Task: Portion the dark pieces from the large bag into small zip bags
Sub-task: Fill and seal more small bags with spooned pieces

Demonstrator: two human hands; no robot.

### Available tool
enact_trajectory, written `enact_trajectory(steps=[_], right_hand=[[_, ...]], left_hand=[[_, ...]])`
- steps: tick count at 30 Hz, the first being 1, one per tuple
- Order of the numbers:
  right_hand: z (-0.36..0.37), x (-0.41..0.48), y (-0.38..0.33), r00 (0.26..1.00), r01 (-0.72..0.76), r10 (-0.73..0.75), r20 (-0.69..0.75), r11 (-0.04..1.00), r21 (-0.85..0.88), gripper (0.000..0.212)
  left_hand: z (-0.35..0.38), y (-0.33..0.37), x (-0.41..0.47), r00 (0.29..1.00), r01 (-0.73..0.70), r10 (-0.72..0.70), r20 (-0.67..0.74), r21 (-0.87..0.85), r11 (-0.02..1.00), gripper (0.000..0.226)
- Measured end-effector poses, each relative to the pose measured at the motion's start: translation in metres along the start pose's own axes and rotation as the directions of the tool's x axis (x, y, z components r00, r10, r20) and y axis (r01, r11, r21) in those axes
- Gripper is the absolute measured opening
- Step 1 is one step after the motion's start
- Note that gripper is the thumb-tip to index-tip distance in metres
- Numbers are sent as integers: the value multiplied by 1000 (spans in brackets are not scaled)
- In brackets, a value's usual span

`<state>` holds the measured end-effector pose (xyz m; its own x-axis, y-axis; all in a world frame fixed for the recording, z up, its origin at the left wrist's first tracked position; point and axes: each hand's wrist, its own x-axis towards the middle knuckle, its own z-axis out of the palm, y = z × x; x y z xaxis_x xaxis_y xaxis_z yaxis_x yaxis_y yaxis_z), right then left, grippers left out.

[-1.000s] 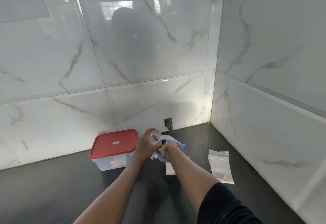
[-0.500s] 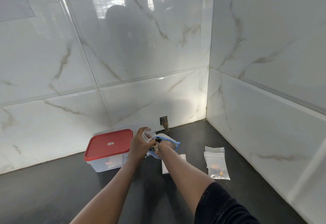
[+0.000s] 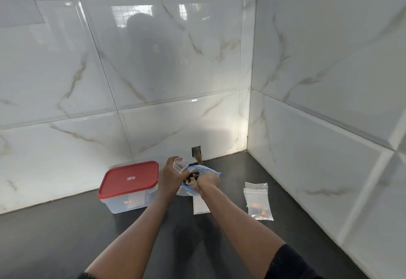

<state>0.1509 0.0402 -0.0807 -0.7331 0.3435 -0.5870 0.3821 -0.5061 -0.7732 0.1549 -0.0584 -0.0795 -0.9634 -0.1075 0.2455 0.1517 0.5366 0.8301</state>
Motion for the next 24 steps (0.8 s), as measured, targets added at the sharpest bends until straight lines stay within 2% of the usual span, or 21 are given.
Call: enact_trajectory(steps=[4,6,8,14,18,21,24], right_hand=[[-6,5,4,998,25,-28,-54,999,-41,35],[-9,7,6,997,-30,32,-71,999,27,36],[-10,4,6,994,-74,80,-73,994,86,35],[-5,-1,-5,991,-93,107,-85,983,159,35],[6,12,-1,993,-45,60,-102,989,141,31],[8,10,2,994,10,8,-109,987,162,31],[8,15,8,991,42,-34,-133,997,61,28]], left_hand=[[2,6,-7,999,-16,15,45,23,1000,50],[3,6,-9,998,-19,18,62,17,1000,60],[5,5,-10,996,-25,24,82,16,1000,57],[3,4,-5,994,-44,43,100,1,999,57],[2,4,-1,992,-58,55,110,23,998,62],[2,6,0,993,-46,44,106,16,999,56],[5,7,2,994,-37,36,106,8,999,53]])
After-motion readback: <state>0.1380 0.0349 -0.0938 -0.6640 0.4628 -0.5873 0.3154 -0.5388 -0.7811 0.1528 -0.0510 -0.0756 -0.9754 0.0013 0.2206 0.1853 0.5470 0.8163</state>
